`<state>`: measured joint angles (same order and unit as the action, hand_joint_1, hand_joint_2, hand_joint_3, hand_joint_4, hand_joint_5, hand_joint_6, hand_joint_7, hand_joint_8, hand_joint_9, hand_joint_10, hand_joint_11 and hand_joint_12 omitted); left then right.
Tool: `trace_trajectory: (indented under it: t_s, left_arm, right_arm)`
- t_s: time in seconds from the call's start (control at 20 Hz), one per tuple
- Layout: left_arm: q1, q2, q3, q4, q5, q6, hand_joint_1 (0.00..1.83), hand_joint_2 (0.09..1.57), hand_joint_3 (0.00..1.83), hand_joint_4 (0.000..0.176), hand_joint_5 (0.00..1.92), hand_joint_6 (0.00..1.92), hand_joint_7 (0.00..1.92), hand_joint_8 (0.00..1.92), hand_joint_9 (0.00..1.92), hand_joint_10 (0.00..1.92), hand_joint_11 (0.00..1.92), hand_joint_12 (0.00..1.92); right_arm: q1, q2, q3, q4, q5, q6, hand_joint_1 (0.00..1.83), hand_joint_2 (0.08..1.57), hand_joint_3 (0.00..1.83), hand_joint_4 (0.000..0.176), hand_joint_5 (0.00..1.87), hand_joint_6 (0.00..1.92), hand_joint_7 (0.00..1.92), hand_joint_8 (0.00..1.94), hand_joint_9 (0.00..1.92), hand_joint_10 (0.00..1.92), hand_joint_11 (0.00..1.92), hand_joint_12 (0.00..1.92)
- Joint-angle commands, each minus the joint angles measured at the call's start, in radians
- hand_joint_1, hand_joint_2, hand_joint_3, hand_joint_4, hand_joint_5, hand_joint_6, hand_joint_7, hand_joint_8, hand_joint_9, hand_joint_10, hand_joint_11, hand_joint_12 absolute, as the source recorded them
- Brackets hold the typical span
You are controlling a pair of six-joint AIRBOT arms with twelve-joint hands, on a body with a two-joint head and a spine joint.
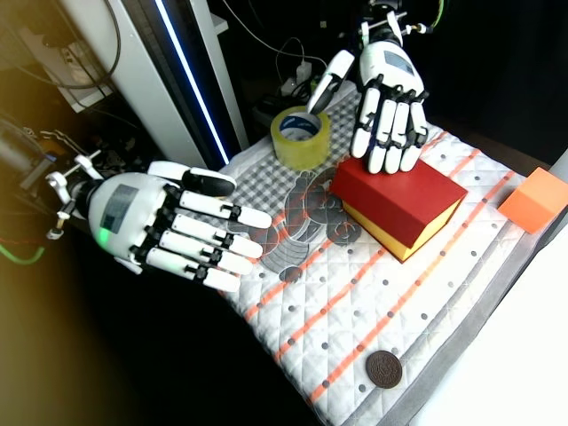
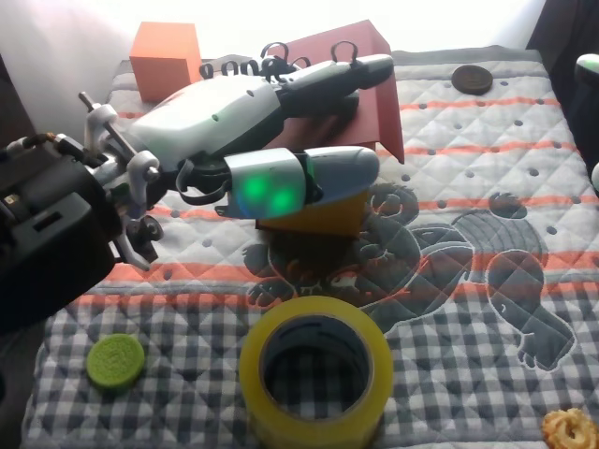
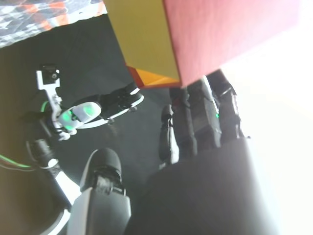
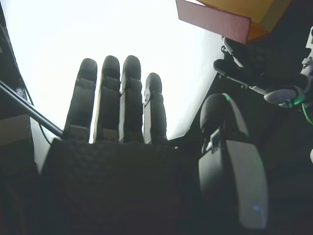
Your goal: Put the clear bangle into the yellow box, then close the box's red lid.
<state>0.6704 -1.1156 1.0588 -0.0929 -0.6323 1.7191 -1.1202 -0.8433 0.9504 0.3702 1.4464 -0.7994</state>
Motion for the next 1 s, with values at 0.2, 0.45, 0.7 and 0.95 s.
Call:
trace_trajectory:
  t_s: [0.2,0.45,0.7,0.95]
  left_arm:
    - [0.023,0.038,-0.028,-0.053,0.05,0.006,0.01,1.2,0.0,0.153,0.16,0.01,0.58,0.01,0.52,0.02,0.0,0.59]
    - [0.022,0.109,-0.094,-0.071,-0.138,0.005,0.0,1.21,0.0,0.155,0.15,0.0,0.55,0.0,0.46,0.0,0.0,0.31]
    - [0.021,0.153,-0.115,-0.112,-0.271,0.004,0.0,1.18,0.0,0.128,0.15,0.01,0.36,0.02,0.35,0.01,0.0,0.31]
    - [0.055,0.208,-0.15,-0.175,-0.428,-0.001,0.0,1.24,0.0,0.133,0.16,0.0,0.44,0.01,0.35,0.06,0.0,0.36]
  right_arm:
    - [-0.001,0.008,0.006,0.008,0.127,0.01,0.18,1.35,0.0,0.054,0.25,0.0,0.4,0.0,0.29,0.0,0.12,0.1]
    - [-0.001,0.019,0.004,0.004,0.13,0.01,0.21,1.34,0.0,0.052,0.27,0.0,0.44,0.01,0.32,0.01,0.14,0.11]
    - [-0.001,0.024,0.003,0.0,0.137,0.01,0.23,1.32,0.0,0.044,0.29,0.0,0.43,0.0,0.33,0.0,0.14,0.11]
    - [-0.017,0.037,-0.008,-0.002,0.164,0.009,0.23,1.31,0.0,0.054,0.29,0.0,0.45,0.0,0.33,0.0,0.12,0.1]
